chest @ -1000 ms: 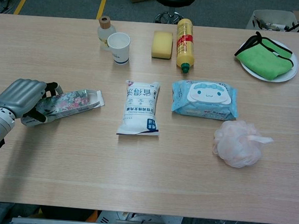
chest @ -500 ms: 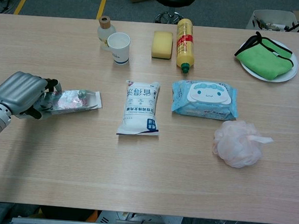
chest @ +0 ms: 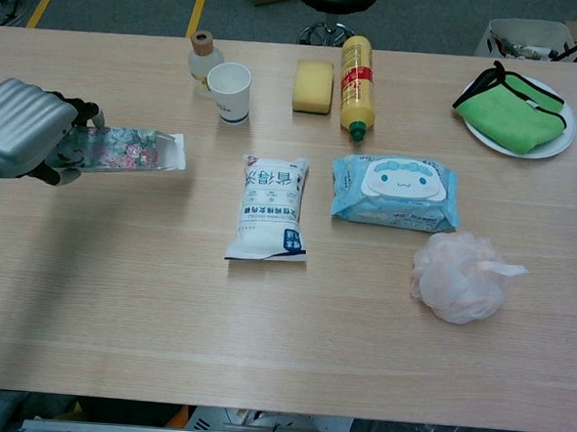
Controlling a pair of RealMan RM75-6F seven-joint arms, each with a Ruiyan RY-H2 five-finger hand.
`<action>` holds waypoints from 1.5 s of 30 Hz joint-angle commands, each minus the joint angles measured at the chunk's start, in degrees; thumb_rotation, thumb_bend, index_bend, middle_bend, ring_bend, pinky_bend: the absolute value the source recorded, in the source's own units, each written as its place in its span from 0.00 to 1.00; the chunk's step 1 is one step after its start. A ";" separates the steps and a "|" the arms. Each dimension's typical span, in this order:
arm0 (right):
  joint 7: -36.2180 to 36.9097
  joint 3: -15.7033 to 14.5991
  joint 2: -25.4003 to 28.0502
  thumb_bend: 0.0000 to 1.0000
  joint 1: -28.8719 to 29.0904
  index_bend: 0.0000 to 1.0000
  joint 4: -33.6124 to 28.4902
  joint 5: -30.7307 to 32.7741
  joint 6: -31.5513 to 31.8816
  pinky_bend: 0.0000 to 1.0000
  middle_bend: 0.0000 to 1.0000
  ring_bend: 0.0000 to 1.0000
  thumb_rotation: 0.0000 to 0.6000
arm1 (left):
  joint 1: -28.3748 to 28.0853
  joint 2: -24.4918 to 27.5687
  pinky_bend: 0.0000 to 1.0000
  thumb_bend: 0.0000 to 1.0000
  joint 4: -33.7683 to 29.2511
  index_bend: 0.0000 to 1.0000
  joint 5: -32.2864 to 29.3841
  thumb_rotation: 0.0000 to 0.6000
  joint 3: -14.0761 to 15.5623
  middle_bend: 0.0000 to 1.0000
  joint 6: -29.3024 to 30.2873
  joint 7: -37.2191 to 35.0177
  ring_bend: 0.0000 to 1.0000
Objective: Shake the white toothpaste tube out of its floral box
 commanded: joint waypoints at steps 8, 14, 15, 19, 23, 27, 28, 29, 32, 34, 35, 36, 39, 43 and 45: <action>0.40 -0.10 -0.30 0.05 -0.18 0.31 0.39 0.20 -0.10 0.37 0.29 0.14 1.00 | -2.58 6.37 0.58 0.22 -7.14 0.59 -3.35 1.00 0.26 0.58 -2.68 16.62 0.51; 0.68 -0.10 -0.46 0.05 -0.30 0.31 0.70 0.27 -0.06 0.37 0.29 0.14 1.00 | -4.54 8.76 0.60 0.22 -10.49 0.61 -7.86 1.00 0.33 0.60 -3.56 27.34 0.53; 0.71 -0.12 -0.50 0.05 -0.32 0.31 0.74 0.27 -0.08 0.37 0.29 0.14 1.00 | -4.86 8.99 0.60 0.22 -10.70 0.62 -8.00 1.00 0.44 0.61 -3.22 29.05 0.54; 0.77 -0.20 -0.71 0.05 -0.33 0.31 0.90 0.34 -0.25 0.37 0.29 0.14 1.00 | -5.71 9.21 0.61 0.22 -10.21 0.62 -6.35 1.00 0.87 0.61 -1.22 33.40 0.54; 0.77 -0.28 -0.92 0.05 -0.32 0.31 0.97 0.25 -0.32 0.37 0.29 0.14 1.00 | -6.24 8.89 0.61 0.22 -7.77 0.63 -2.92 1.00 1.52 0.62 0.96 36.04 0.54; 0.71 -0.29 -1.02 0.05 -0.35 0.31 0.99 0.33 -0.38 0.37 0.29 0.14 1.00 | -6.30 8.42 0.62 0.22 -5.31 0.63 -0.05 1.00 1.85 0.62 2.79 36.32 0.55; 0.71 -0.30 -1.04 0.05 -0.36 0.31 0.99 0.34 -0.39 0.37 0.29 0.14 1.00 | -6.26 8.33 0.62 0.22 -5.03 0.63 0.17 1.00 1.84 0.62 3.03 36.24 0.55; 0.68 -0.31 -1.05 0.05 -0.36 0.31 0.99 0.34 -0.40 0.37 0.29 0.14 1.00 | -6.19 8.23 0.62 0.22 -4.78 0.63 0.30 1.00 1.80 0.62 3.27 36.13 0.55; 0.64 -0.32 -1.11 0.05 -0.38 0.31 1.01 0.40 -0.46 0.37 0.29 0.14 1.00 | -5.99 7.92 0.62 0.22 -4.10 0.63 0.39 1.00 1.74 0.62 3.60 35.73 0.55; 0.67 -0.33 -1.15 0.05 -0.42 0.31 1.01 0.41 -0.43 0.37 0.29 0.14 1.00 | -5.66 7.99 0.62 0.22 -4.52 0.63 -0.30 1.00 1.69 0.62 3.51 34.90 0.55; 0.68 -0.34 -1.17 0.05 -0.45 0.31 1.01 0.42 -0.41 0.37 0.29 0.14 1.00 | -5.45 8.00 0.62 0.22 -5.02 0.63 -0.92 1.00 1.57 0.62 3.35 33.93 0.55; 0.73 -0.34 -1.21 0.05 -0.47 0.31 1.06 0.46 -0.44 0.37 0.29 0.14 1.00 | -5.03 8.04 0.62 0.22 -6.11 0.63 -2.21 1.00 1.26 0.62 3.09 31.93 0.55; 0.82 -0.36 -1.30 0.05 -0.50 0.31 1.15 0.53 -0.53 0.37 0.29 0.14 1.00 | -4.19 8.70 0.62 0.22 -9.09 0.63 -5.19 1.00 0.48 0.62 1.82 25.18 0.55; 0.75 -0.37 -1.31 0.05 -0.53 0.31 1.12 0.54 -0.55 0.37 0.29 0.14 1.00 | -3.19 10.48 0.62 0.22 -13.43 0.62 -9.91 1.00 -1.17 0.62 -0.92 13.45 0.55; 0.65 -0.36 -1.32 0.05 -0.52 0.31 1.05 0.58 -0.58 0.37 0.29 0.14 1.00 | -2.86 11.68 0.62 0.22 -14.47 0.62 -10.62 1.00 -1.80 0.62 -2.35 6.89 0.55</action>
